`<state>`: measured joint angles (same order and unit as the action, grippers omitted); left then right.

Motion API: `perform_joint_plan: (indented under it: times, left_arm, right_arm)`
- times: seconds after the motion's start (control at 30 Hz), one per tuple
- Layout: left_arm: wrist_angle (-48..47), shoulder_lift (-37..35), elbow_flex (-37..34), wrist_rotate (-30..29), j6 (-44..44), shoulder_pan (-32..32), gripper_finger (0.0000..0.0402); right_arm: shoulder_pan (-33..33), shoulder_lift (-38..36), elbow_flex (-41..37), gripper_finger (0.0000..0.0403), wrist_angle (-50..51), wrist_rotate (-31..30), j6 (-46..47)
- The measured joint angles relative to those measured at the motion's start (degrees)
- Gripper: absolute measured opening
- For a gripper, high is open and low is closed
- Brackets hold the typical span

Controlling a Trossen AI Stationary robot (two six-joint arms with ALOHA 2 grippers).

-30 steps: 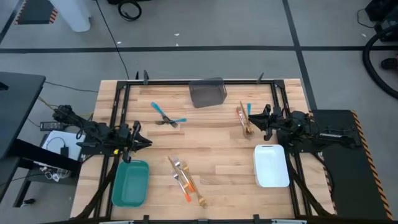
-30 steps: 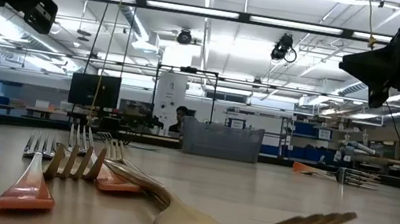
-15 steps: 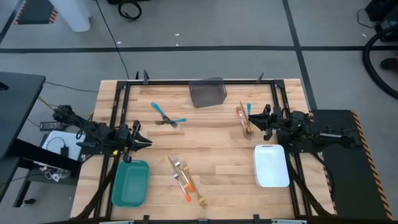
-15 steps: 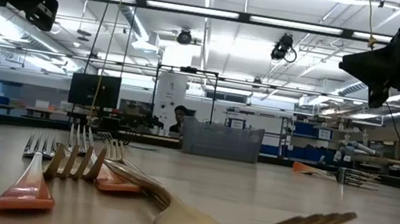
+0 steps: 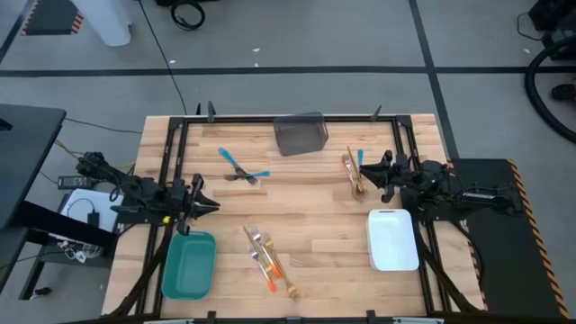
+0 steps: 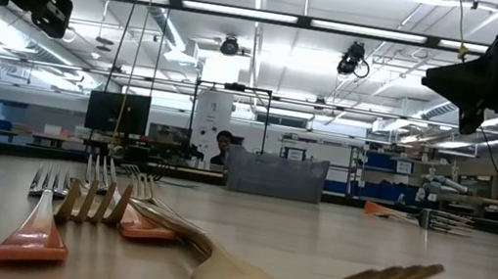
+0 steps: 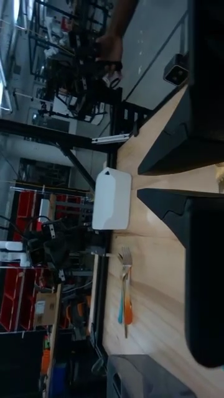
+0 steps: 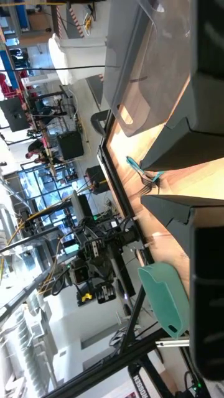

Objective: Sort silverware by color (type)
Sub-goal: Put the orange fork into the black bin

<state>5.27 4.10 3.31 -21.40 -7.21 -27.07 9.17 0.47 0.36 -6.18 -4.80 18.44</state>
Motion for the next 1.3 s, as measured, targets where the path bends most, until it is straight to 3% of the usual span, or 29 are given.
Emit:
perform_joint_plan:
  times: [0.1, 0.4, 0.63, 0.8, 1.13, 1.3]
  left_arm:
    - [0.83, 0.00, 0.00, -0.01, 0.60, 0.04, 0.0053]
    - [11.35, 0.00, -0.02, -3.58, 15.69, 3.87, 0.0053]
    - [15.87, 0.01, 0.00, -4.52, 21.59, 7.93, 0.0053]
    - [16.22, 0.02, 0.00, -8.05, 20.65, 13.04, 0.0053]
    - [12.08, 0.07, 0.03, -8.17, 9.37, 24.64, 0.0052]
    - [4.51, 1.65, 3.59, -8.14, 4.55, 28.89, 0.0052]
  right_arm:
    - [-0.02, 0.00, 0.01, 0.0079, -1.09, -0.13, 0.91]
    - [0.00, -0.02, 0.00, 0.0079, -5.31, -3.60, 1.53]
    - [0.00, 0.03, 0.00, 0.0079, -5.29, -7.30, 2.91]
    - [-0.03, 2.69, 0.00, 0.0079, -4.85, -4.85, 2.69]
    - [0.92, 14.82, 0.00, 0.0079, -5.09, -11.20, 0.96]
    - [1.27, 21.00, 0.76, 0.0079, -6.01, -11.67, 1.63]
